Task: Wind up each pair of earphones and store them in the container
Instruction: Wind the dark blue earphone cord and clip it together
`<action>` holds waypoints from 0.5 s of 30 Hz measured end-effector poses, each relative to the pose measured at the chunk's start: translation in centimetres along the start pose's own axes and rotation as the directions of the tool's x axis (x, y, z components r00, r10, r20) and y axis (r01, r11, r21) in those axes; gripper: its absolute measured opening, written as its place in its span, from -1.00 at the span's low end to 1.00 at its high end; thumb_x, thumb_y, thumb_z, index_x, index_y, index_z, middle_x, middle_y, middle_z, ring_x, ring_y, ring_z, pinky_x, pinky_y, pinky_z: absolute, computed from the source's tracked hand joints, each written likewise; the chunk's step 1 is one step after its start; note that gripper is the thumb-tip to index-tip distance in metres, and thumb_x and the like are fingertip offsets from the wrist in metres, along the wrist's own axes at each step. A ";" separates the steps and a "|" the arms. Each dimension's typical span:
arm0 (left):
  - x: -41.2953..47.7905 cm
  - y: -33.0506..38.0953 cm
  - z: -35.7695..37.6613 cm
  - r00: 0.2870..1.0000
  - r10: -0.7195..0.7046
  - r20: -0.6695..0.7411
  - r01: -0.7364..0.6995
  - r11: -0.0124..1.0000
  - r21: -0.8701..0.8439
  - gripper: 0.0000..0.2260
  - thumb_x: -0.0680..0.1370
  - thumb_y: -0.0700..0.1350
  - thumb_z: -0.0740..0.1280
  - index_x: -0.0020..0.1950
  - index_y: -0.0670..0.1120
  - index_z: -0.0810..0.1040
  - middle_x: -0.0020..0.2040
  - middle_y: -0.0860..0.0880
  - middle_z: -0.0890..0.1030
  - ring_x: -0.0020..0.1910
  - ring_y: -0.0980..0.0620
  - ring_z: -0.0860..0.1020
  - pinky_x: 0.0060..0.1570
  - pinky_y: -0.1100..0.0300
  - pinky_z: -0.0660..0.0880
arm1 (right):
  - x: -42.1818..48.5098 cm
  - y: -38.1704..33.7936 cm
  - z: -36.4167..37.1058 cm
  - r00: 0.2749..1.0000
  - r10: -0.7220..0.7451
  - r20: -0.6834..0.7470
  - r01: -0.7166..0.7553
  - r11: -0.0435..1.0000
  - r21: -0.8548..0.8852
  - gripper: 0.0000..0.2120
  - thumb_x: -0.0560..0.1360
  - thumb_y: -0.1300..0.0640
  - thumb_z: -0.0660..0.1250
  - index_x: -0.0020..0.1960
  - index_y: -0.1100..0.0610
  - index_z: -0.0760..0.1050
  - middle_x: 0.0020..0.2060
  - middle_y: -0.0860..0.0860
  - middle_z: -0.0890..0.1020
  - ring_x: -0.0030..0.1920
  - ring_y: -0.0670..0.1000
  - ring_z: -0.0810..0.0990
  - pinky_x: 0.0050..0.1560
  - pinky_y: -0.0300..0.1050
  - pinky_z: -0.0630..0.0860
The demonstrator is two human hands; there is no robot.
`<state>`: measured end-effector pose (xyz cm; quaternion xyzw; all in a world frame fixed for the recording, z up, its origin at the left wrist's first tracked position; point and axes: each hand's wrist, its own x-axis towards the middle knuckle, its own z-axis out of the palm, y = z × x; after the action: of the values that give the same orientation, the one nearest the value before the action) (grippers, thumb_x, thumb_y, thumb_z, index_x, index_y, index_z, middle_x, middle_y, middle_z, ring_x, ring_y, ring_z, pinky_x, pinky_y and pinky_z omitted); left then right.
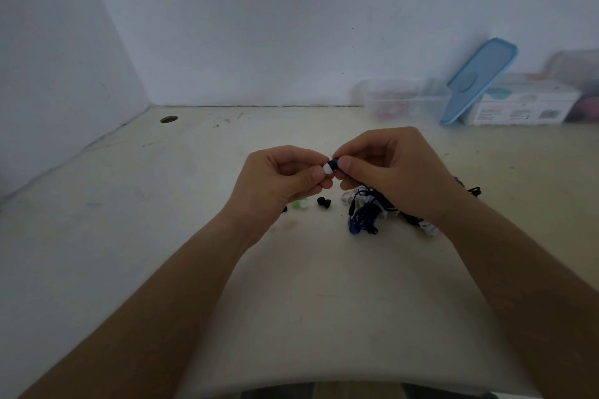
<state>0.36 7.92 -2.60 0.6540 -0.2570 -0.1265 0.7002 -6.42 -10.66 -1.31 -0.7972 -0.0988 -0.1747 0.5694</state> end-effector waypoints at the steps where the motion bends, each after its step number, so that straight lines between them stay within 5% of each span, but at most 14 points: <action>1: 0.0 0.0 0.0 1.000 0.000 0.000 0.000 1.000 -0.002 -0.86 0.47 -0.28 0.42 0.01 -0.20 0.66 -0.18 -0.17 0.72 -0.18 -0.04 0.70 -0.12 0.23 0.61 | 0.0 0.0 0.0 1.000 -0.002 0.000 0.002 1.000 -0.001 -0.90 0.53 0.32 0.39 -0.02 0.20 0.66 -0.22 0.10 0.74 -0.24 0.07 0.73 -0.14 -0.15 0.67; 15: 0.1 -0.4 0.3 0.999 -0.005 -0.043 0.004 1.000 -0.026 -0.84 0.45 -0.28 0.45 0.01 -0.25 0.66 -0.21 -0.18 0.71 -0.21 -0.03 0.69 -0.16 0.27 0.60 | 0.1 0.4 0.4 0.999 -0.025 -0.027 0.024 0.998 -0.061 -0.91 0.50 0.32 0.42 -0.06 0.17 0.66 -0.26 0.09 0.73 -0.27 0.05 0.73 -0.15 -0.05 0.68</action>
<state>0.35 7.53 -2.99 0.6480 -0.2386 -0.1173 0.7137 -6.17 -10.38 -1.72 -0.8104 -0.0952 -0.1958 0.5440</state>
